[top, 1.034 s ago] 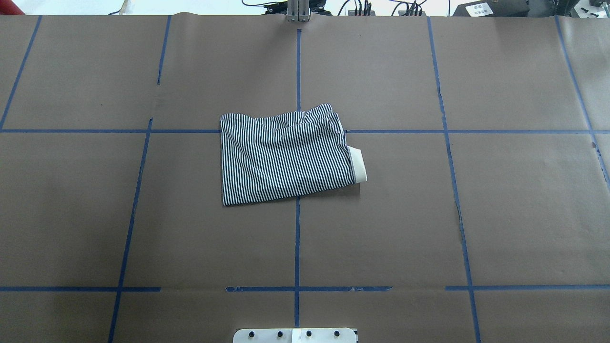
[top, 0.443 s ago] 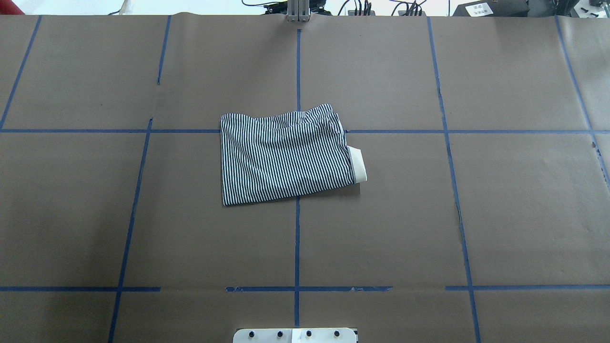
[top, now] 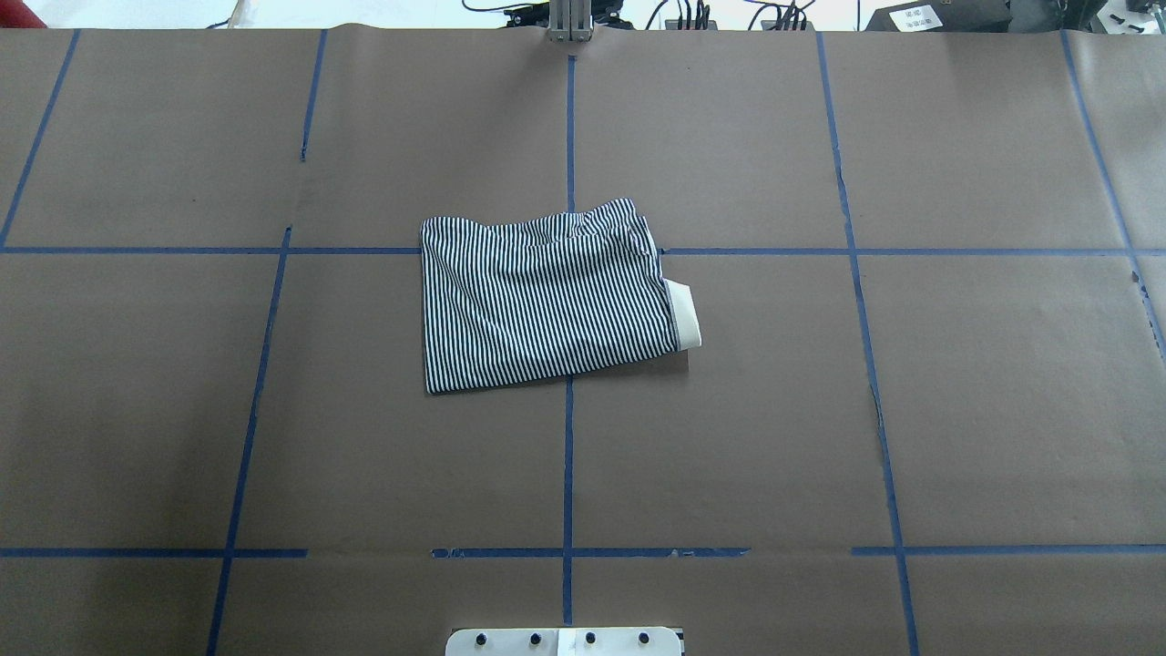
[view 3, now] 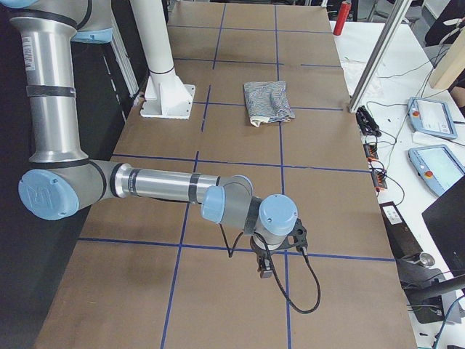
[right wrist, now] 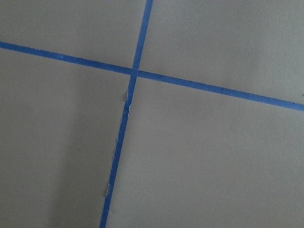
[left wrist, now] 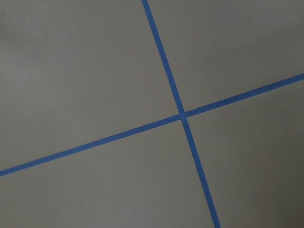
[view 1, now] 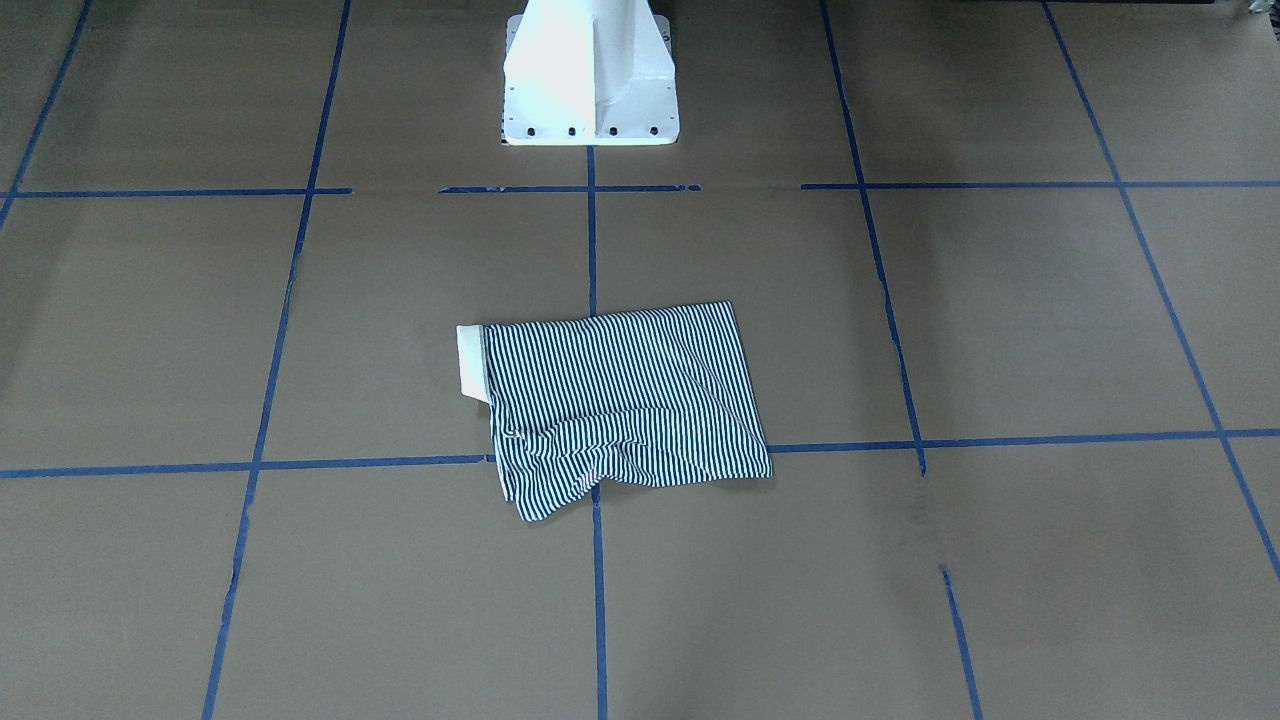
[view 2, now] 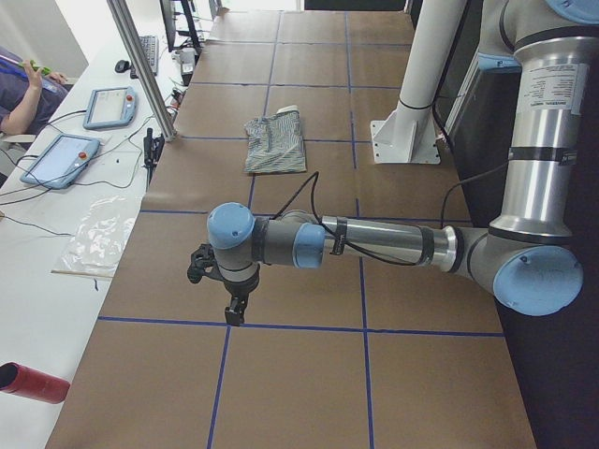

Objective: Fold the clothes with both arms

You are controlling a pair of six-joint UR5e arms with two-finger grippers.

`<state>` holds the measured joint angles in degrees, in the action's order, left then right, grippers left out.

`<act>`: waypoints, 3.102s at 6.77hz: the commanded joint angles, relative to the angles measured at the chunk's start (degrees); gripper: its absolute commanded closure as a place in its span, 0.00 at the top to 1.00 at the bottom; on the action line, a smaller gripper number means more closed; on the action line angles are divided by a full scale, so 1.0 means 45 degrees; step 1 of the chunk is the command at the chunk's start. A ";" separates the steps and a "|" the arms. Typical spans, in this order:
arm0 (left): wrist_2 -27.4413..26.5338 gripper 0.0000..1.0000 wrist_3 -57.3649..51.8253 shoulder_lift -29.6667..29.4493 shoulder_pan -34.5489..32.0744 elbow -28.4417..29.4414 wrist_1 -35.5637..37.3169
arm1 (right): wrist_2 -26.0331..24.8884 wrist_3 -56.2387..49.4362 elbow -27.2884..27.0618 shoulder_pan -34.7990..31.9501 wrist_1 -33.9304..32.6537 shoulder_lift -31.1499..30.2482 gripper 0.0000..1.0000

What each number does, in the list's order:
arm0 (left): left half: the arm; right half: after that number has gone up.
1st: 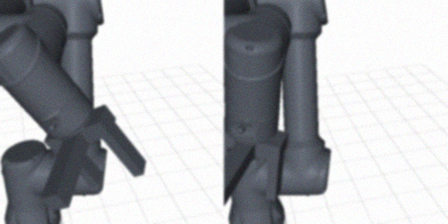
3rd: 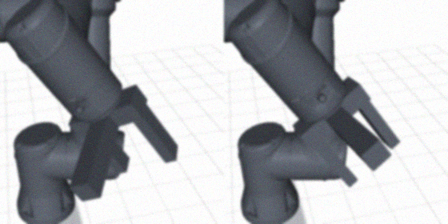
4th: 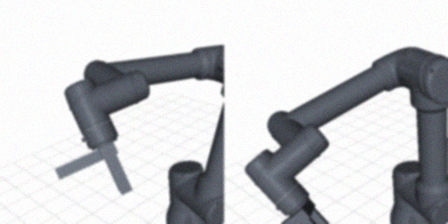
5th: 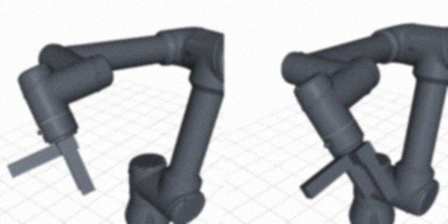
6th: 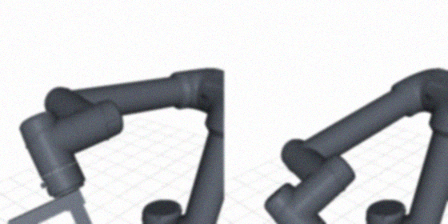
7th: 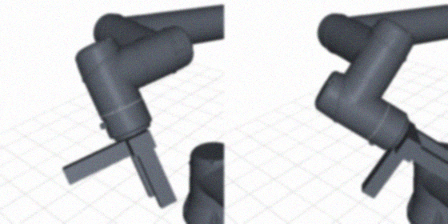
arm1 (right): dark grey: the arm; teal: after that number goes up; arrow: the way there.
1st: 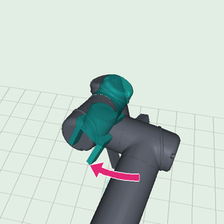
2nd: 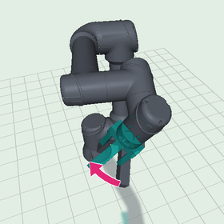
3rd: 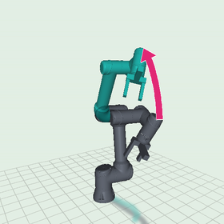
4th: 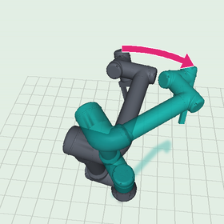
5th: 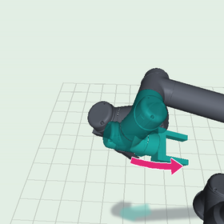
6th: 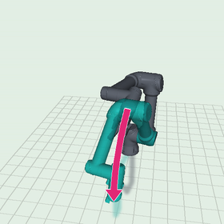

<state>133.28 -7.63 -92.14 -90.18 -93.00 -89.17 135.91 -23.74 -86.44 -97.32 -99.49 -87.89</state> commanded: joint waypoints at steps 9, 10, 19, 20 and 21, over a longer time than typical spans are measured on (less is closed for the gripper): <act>-0.0067 1.00 0.0114 0.0163 -0.0019 -0.0076 -0.0047 | -0.0065 0.5605 -0.1028 0.0981 0.3546 -0.1130 1.00; -0.0086 1.00 0.0114 0.0163 0.0000 -0.0076 -0.0066 | -0.0046 0.5589 -0.0930 0.0982 0.3554 -0.1132 1.00; -0.0067 1.00 0.0192 0.0163 0.0000 0.0100 -0.0066 | 0.0091 0.6131 -0.1065 0.1646 0.3515 -0.0800 1.00; -0.0067 1.00 0.0192 0.0182 0.0000 0.0100 -0.0066 | 0.0111 0.6484 -0.1066 0.1646 0.3554 -0.0800 1.00; -0.0067 1.00 0.0192 0.0182 0.0000 0.0100 -0.0066 | 0.0149 0.6506 -0.1027 0.1646 0.3555 -0.0820 1.00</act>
<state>132.98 -6.77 -91.35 -90.18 -92.55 -89.47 136.42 4.77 -91.18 -89.94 -83.55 -91.51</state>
